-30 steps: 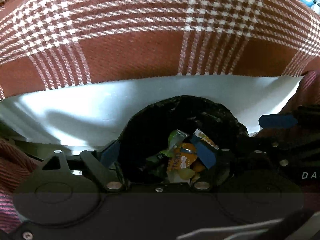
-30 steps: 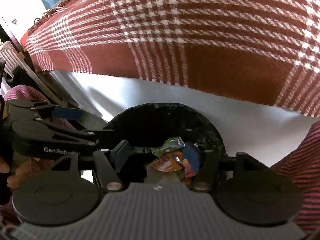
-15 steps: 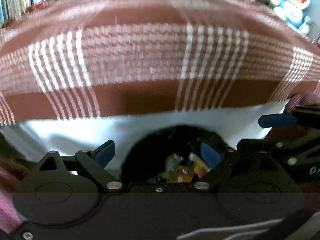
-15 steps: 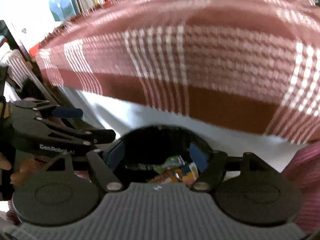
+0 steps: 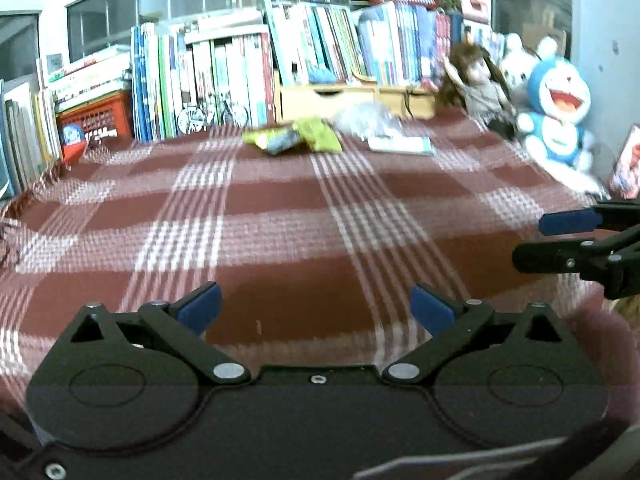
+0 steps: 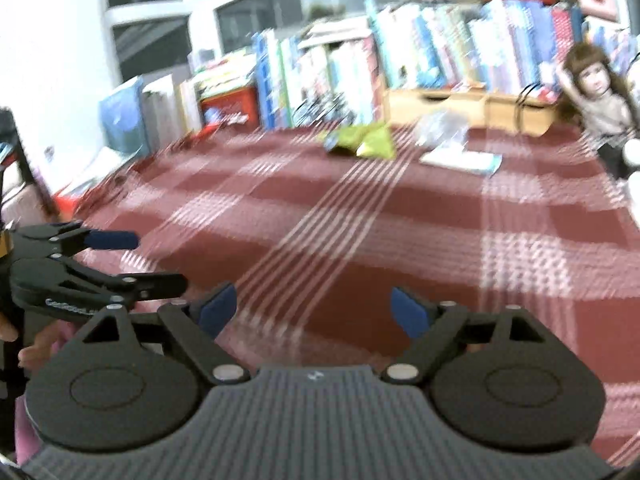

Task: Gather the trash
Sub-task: 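Bring both open tools back over the tablecloth toward the remaining wrappers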

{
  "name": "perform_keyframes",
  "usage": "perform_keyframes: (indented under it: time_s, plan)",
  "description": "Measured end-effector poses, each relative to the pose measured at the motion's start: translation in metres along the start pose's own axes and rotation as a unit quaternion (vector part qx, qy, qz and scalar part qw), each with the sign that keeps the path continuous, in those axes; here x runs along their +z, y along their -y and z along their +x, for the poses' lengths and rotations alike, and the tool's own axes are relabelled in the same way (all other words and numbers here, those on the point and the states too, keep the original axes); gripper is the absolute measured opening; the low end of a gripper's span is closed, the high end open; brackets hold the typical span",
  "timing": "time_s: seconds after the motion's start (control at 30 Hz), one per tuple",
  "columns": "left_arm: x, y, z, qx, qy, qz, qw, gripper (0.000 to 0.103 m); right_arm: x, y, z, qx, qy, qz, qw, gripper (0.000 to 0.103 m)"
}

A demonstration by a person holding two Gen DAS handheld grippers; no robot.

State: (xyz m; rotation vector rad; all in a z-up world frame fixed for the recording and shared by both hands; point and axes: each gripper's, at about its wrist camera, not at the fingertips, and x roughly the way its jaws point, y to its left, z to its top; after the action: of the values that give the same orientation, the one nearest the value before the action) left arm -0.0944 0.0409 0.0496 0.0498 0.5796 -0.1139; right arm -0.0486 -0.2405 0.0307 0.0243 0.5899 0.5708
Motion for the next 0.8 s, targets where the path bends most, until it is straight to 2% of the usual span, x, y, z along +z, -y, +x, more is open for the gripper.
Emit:
perform_keyframes:
  time_s: [0.3,0.6,0.7,0.8]
  plan:
    - [0.078,-0.022,0.059,-0.002,0.029,-0.049,0.9984,0.102,0.064,0.046,0.018,-0.049,0.037,0.047,0.997,0.092]
    - [0.145,-0.042,0.131,-0.007,0.031,-0.122,0.9921,0.102,0.119,0.087,0.049,-0.079,0.060,0.096,0.991,0.093]
    - [0.160,-0.052,0.159,-0.008,0.027,-0.172,0.9846,0.102,0.134,0.099,0.063,-0.087,0.069,0.109,0.988,0.094]
    - [0.170,-0.064,0.193,-0.017,0.016,-0.243,0.9696,0.102,0.146,0.109,0.078,-0.096,0.081,0.119,0.985,0.096]
